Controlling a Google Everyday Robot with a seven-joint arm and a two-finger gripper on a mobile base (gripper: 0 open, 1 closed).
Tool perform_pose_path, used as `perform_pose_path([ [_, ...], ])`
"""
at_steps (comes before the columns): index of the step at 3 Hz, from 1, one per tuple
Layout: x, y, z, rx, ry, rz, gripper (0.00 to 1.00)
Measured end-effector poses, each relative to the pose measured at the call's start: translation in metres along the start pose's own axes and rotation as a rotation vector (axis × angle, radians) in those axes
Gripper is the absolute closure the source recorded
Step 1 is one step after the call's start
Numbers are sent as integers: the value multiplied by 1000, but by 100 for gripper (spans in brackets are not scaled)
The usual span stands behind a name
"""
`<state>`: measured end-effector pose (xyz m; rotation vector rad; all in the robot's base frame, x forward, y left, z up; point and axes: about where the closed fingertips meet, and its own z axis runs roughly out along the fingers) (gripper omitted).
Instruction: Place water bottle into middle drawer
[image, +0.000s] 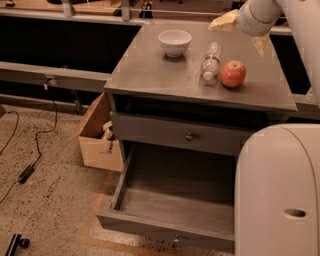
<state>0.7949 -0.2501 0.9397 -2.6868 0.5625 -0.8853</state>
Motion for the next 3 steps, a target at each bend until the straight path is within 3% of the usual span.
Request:
perform_pose_path([
  [3,-12,-3,72,-109,-60,-57,0],
])
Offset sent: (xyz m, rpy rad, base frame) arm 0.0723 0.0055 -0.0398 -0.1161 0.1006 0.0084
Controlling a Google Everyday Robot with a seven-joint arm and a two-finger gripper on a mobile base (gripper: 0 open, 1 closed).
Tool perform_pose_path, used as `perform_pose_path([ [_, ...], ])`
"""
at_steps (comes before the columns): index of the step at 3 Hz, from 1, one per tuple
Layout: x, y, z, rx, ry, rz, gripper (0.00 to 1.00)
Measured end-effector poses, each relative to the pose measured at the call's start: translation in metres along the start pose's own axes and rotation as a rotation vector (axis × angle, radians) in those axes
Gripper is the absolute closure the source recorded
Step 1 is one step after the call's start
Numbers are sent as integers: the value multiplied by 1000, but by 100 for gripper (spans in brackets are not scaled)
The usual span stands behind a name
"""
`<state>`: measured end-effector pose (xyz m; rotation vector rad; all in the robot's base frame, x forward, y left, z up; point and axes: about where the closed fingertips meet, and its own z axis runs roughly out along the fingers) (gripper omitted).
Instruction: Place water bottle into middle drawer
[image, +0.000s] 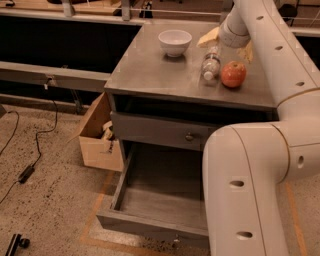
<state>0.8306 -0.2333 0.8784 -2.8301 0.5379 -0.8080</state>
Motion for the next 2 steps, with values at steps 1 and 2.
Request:
perform_pose_path([
  [1,-11,-1,22,-40,-37,-31,0],
  [2,-20,-2,35,-75,-68,-65,18],
])
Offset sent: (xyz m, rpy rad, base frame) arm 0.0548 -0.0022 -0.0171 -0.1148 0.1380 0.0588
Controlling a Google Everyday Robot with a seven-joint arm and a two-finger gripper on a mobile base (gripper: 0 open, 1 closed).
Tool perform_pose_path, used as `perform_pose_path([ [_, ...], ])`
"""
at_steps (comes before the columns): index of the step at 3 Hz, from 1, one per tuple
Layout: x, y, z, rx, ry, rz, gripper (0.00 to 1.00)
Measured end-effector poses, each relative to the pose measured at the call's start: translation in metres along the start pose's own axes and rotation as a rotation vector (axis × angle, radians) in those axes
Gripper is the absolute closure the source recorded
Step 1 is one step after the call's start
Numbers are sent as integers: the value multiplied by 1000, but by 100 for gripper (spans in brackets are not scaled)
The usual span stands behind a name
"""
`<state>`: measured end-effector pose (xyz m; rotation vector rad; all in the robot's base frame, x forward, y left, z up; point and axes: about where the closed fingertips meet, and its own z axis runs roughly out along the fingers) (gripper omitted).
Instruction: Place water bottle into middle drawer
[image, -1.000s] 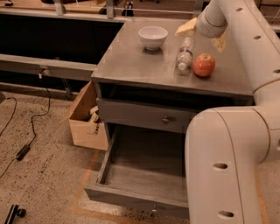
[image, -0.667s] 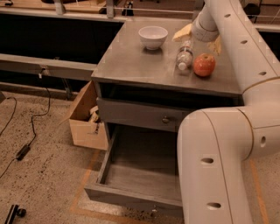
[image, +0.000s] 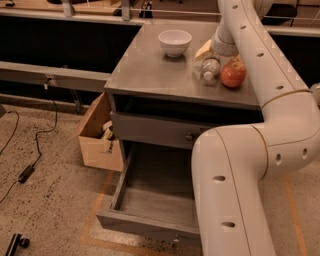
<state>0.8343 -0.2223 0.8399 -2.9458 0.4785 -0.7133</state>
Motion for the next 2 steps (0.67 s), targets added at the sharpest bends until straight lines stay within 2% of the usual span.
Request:
perform_pose_path([
  [1,-5,4,5,-33,-18,-10,41],
  [2,-4,4,3,-37,-19,-11,64],
])
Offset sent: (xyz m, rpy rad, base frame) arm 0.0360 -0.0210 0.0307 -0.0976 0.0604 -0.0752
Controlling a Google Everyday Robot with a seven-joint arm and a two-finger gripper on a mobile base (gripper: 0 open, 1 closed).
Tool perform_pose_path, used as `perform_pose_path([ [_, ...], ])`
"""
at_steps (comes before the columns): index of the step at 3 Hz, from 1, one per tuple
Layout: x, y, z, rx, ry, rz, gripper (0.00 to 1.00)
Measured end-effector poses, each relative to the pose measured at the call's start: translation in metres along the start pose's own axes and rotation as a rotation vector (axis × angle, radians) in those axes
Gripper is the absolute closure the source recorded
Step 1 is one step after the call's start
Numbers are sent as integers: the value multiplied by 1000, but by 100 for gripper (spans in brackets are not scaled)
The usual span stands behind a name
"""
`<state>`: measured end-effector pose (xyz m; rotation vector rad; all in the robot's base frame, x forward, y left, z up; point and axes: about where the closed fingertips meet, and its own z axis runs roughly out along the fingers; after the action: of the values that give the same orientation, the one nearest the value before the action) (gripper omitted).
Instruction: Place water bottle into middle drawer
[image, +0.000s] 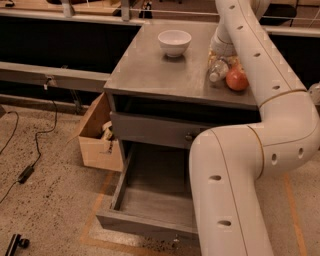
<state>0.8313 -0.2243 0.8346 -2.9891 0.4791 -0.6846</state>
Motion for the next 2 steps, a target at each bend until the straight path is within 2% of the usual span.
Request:
perform_pose_path([
  [1,0,0,-2,0,0,0,87],
  [2,0,0,-4,0,0,0,100],
])
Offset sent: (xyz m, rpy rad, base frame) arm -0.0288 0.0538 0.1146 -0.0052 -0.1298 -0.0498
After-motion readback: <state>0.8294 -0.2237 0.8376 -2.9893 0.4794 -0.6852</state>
